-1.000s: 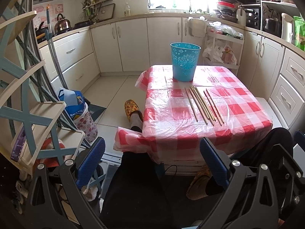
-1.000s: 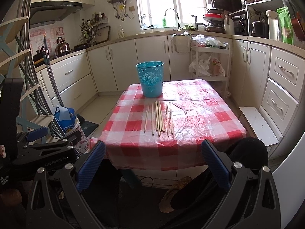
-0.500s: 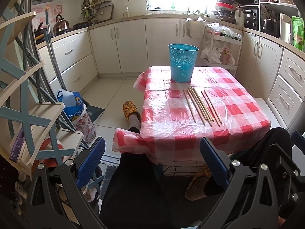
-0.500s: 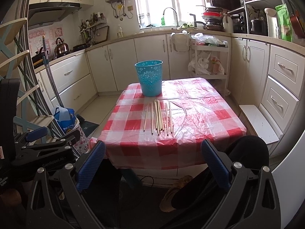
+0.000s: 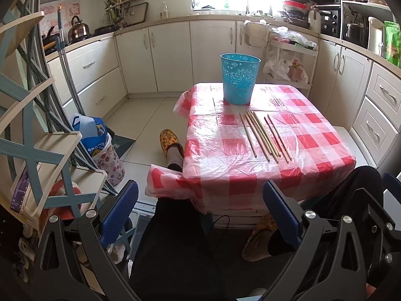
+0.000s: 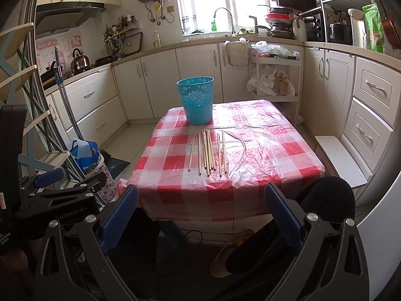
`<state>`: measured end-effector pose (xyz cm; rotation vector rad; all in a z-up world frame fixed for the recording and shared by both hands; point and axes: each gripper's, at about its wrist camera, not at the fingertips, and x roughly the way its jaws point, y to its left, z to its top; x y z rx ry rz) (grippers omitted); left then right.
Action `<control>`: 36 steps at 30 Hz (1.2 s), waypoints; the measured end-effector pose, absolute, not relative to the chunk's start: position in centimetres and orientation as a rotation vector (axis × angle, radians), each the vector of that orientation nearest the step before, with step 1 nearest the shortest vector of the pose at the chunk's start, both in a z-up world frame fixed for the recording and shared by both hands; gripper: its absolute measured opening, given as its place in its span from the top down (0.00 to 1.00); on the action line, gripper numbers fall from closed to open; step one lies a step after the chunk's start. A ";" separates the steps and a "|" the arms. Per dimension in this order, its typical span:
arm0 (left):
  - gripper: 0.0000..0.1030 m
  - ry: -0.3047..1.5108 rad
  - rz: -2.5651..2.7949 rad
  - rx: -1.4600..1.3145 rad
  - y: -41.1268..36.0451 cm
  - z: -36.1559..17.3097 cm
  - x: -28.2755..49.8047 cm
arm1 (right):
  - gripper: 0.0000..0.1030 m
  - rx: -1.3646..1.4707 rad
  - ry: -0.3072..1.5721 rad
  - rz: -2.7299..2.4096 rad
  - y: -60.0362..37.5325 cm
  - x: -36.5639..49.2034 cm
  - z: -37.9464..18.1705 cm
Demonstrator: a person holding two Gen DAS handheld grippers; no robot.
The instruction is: Organize utensils
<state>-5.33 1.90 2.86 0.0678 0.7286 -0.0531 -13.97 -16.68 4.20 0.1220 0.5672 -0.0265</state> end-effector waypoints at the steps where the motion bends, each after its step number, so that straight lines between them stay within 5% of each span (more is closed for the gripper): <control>1: 0.07 0.729 -0.053 0.068 1.8 2.8 -5.3 | 0.07 0.122 0.568 -0.026 -16.7 -13.9 4.2; 16: 0.07 0.770 -0.080 0.067 1.7 1.7 -3.9 | 0.07 0.122 0.592 -0.007 -16.6 -12.2 3.3; 29: 0.07 0.929 -0.070 0.027 1.2 -4.0 7.6 | 0.07 0.109 0.689 -0.046 -21.7 0.8 -0.9; 36: 0.07 0.978 -0.077 0.045 -2.4 -7.5 15.1 | 0.38 0.125 0.833 -0.036 -24.1 11.1 -5.6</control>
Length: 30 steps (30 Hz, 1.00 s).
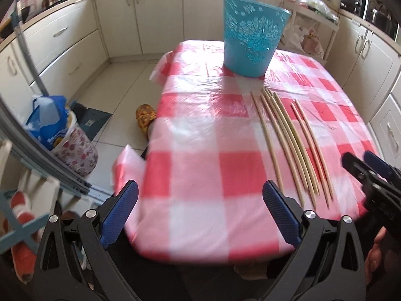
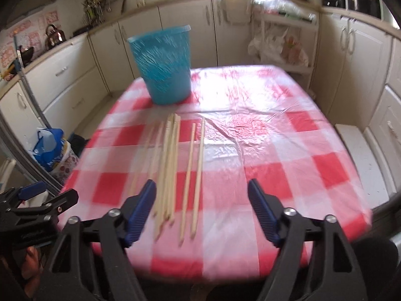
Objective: Organize utensils
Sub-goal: 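Close the right tool on a wooden chopstick while the left tool grasps another chopstick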
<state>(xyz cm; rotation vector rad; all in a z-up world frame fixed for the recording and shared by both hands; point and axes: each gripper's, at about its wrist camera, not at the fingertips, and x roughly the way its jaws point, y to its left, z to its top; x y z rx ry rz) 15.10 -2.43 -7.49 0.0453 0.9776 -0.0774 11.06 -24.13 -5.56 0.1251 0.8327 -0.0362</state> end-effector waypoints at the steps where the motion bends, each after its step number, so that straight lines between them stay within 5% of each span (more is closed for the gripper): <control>1: 0.07 0.983 -0.076 0.050 -3.0 -7.9 16.1 | 0.41 0.132 0.847 -0.030 -24.4 12.2 -6.0; 6: 0.07 1.003 -0.053 0.055 -5.0 -9.6 21.0 | 0.53 0.120 0.905 -0.003 -25.2 17.1 -7.8; 12: 0.10 1.021 -0.042 0.088 -6.9 -11.2 25.0 | 0.54 0.075 0.910 -0.009 -25.7 19.8 -8.4; 17: 0.15 1.021 -0.056 0.100 -8.4 -11.5 26.6 | 0.74 0.081 0.921 0.004 -26.8 20.4 -8.2; 26: 0.16 0.994 -0.060 0.145 -10.5 -11.7 27.7 | 0.75 0.065 0.909 0.039 -26.6 21.0 -8.2; 30: 0.36 0.949 -0.118 0.179 -11.2 -11.5 27.9 | 0.77 0.021 0.914 0.065 -25.9 21.6 -8.3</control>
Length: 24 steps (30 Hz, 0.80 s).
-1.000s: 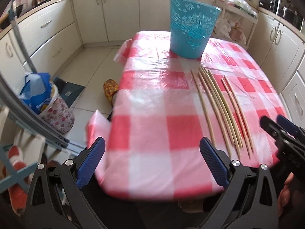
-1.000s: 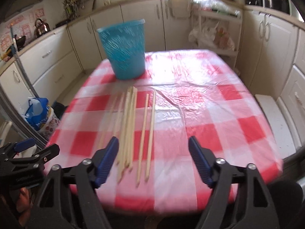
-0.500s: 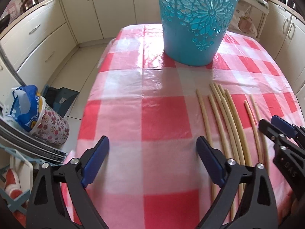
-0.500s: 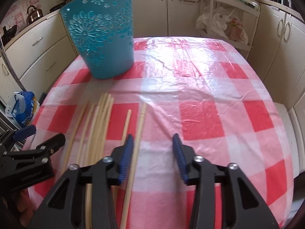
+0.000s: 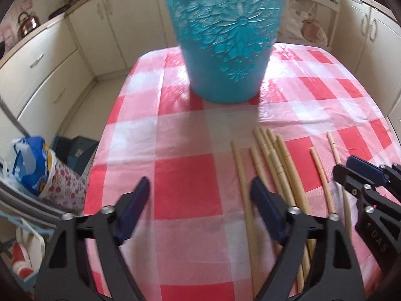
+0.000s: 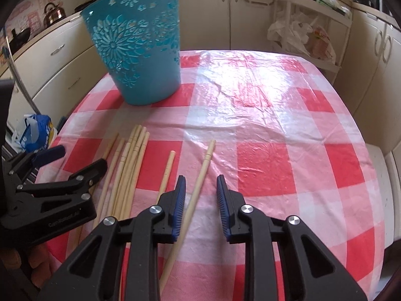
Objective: Organize utensils
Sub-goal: 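Close the right tool on a wooden chopstick while the left tool grasps another chopstick, then lift the chopstick into the teal basket and open the left tool while the right tool carries its chopstick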
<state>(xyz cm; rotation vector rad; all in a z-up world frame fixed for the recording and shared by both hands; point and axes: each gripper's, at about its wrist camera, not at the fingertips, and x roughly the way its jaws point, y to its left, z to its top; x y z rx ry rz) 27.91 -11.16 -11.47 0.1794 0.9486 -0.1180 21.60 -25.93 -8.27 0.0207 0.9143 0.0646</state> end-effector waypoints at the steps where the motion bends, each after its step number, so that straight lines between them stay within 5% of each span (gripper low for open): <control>1: 0.51 0.943 -0.160 0.175 -11.3 -11.4 28.0 | 0.83 0.012 0.917 0.068 -25.9 21.7 -8.3; 4: 0.79 0.954 -0.263 0.162 -11.5 -11.2 28.2 | 0.93 0.014 0.937 0.105 -26.1 21.9 -8.2; 15: 0.80 1.040 -0.394 0.139 -10.5 -10.9 29.7 | 0.94 -0.060 0.955 0.145 -25.6 22.0 -8.2; 19: 0.96 1.040 -0.391 0.141 -10.7 -11.1 29.5 | 0.94 0.061 0.953 0.175 -27.1 21.9 -8.2; 24: 0.96 1.037 -0.425 0.095 -9.4 -10.1 28.9 | 0.94 0.204 0.943 0.212 -28.7 22.0 -8.0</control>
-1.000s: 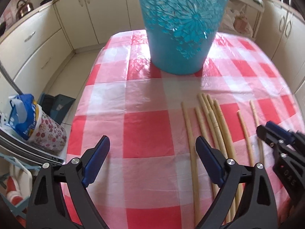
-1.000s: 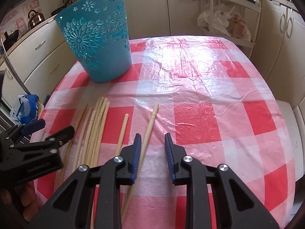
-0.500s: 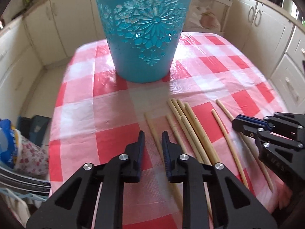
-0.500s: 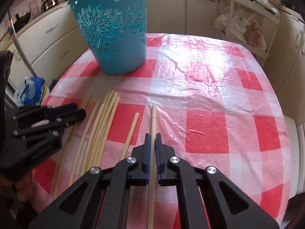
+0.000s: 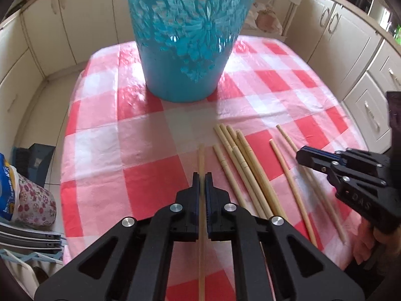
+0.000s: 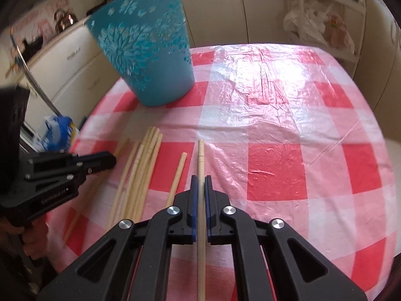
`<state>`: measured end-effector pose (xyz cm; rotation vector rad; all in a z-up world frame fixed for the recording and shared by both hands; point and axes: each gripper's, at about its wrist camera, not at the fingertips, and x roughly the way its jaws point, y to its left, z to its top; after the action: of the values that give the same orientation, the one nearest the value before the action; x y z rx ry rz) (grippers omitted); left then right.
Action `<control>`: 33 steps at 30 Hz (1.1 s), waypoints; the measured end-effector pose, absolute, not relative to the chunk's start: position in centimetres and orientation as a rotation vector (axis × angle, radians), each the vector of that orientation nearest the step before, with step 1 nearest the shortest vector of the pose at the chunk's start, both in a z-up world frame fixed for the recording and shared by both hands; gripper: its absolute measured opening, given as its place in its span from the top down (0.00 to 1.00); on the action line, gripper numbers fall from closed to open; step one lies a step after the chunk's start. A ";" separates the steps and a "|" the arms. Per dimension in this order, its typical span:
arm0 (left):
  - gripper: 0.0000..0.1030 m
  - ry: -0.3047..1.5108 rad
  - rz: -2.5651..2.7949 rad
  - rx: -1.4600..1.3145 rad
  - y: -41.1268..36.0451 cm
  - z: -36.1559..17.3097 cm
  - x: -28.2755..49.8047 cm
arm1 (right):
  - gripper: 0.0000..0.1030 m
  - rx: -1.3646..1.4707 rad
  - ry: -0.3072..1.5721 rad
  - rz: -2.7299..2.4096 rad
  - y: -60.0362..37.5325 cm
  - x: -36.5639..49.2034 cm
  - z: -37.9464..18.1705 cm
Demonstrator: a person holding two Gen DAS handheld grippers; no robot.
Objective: Organize utensils
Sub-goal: 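Lift the chopstick into the teal basket and open the left tool while the right tool carries its chopstick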
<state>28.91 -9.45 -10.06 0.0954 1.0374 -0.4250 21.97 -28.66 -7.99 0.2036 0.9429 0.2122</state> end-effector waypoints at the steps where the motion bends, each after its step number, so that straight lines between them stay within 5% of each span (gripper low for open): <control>1: 0.96 1.012 -0.435 0.077 -9.0 -9.2 28.5 | 0.94 0.233 0.940 0.219 -29.0 21.9 -8.0; 10: 0.96 0.675 -0.476 -0.060 -6.1 3.1 27.0 | 0.94 0.361 0.909 0.247 -30.1 21.9 -7.4; 19: 0.96 0.307 -0.431 -0.153 -7.1 13.9 34.2 | 0.94 0.379 0.912 0.246 -30.2 22.0 -7.8; 33: 0.96 0.388 -0.288 -0.140 -9.6 6.8 43.1 | 0.94 0.424 0.871 0.246 -30.8 21.9 -7.3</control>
<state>43.12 -9.64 6.82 -0.1396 0.3878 -0.2880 21.91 -30.83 -7.29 0.4244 0.8708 0.2463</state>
